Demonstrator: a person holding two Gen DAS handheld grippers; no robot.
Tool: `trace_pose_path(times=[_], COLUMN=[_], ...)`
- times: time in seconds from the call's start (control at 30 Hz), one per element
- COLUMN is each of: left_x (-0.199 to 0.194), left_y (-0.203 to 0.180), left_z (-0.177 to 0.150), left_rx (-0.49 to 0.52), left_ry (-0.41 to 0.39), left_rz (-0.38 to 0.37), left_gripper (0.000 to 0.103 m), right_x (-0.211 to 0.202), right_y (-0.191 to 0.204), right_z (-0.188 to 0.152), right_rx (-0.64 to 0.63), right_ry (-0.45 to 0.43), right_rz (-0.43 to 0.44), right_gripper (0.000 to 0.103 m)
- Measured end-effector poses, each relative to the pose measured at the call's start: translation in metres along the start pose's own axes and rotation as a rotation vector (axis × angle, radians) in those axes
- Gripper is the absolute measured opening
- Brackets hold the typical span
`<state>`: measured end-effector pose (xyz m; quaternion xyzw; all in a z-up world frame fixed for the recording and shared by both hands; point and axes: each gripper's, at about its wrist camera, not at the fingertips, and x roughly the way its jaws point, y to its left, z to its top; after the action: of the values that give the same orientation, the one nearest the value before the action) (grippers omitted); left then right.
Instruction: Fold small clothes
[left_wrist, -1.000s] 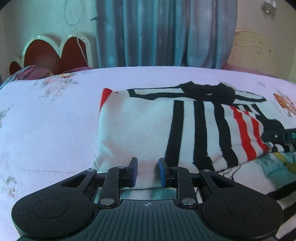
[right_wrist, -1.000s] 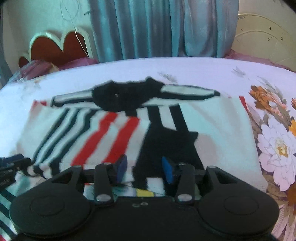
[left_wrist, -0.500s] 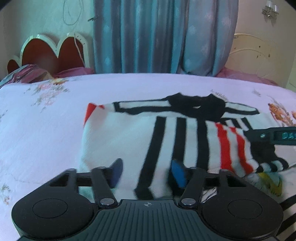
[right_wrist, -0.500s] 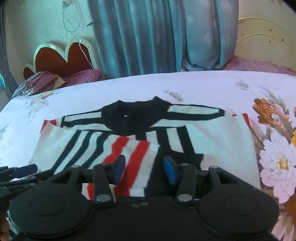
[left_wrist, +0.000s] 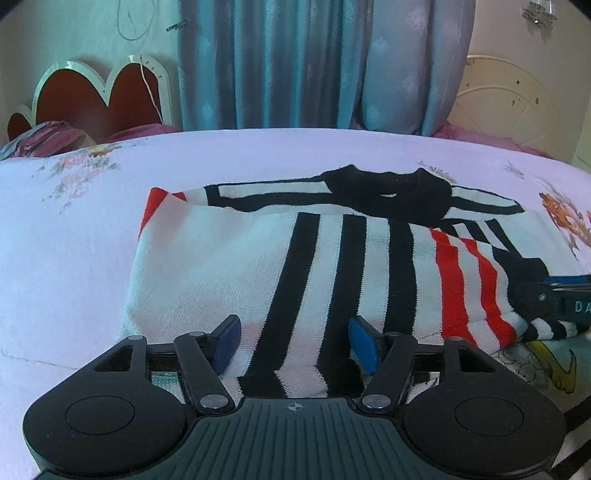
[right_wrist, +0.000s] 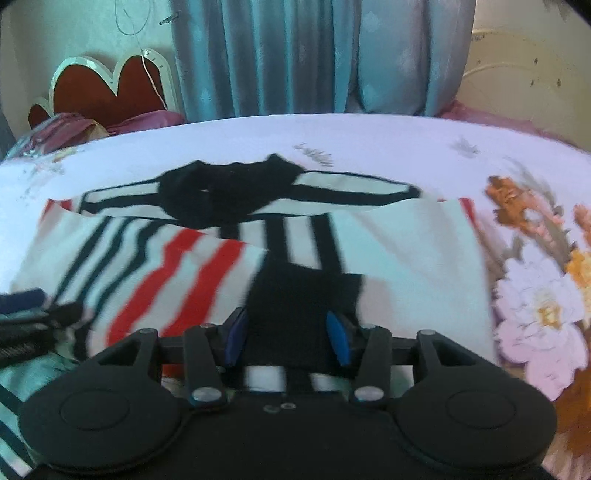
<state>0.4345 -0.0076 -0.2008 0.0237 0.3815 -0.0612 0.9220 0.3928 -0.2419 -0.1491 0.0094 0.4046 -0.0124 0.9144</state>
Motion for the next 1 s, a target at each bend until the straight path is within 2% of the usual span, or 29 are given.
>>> trace_pose_path(times=[0.07,0.1,0.17,0.3,0.4,0.5,0.6,0.73,0.9,1.0], left_x=[-0.004,-0.008,-0.020,-0.044,-0.059,-0.066,-0.065,-0.081,-0.104,-0.116], left_y=[0.001,0.001,0.000,-0.015,-0.031,-0.044,-0.044,-0.023,0.002,0.008], left_z=[0.002,0.002,0.001,-0.008,-0.021,-0.038,-0.057,-0.080,-0.100,-0.108], left_rx=[-0.007,-0.018,-0.026,0.027,0.057,0.101,0.130,0.129,0.084,0.048], left_ry=[0.007,0.006,-0.008,-0.021,-0.012,0.010,0.060,0.040,0.051,0.067], left_rz=[0.011,0.014,-0.013,-0.066,-0.117,-0.129,-0.094,-0.051,0.022,0.056], left_gripper=[0.064,0.064,0.064,0.065,0.065,0.065,0.065,0.065,0.067,0.067], right_x=[-0.001,-0.003,-0.014,-0.035,-0.047,-0.054,-0.057,-0.066,-0.081,-0.089], right_y=[-0.009,-0.014,-0.018,0.003,0.016,0.031,0.037,0.019,-0.023,-0.032], right_z=[0.000,0.000,-0.001,-0.013,-0.026,-0.041,-0.057,-0.076,-0.090,-0.096], right_rx=[0.006,0.033,0.058,-0.015,-0.024,-0.052,-0.116,-0.172,-0.126,-0.117], right_ry=[0.006,0.012,0.008,0.007,0.018,0.039,0.070,0.060,0.055,0.056], right_rz=[-0.051,-0.041,-0.007,0.094,0.157,0.205,0.197,0.132,0.086,0.072], right_gripper=[0.048,0.044,0.040,0.029,0.027,0.026,0.023,0.024,0.024,0.028])
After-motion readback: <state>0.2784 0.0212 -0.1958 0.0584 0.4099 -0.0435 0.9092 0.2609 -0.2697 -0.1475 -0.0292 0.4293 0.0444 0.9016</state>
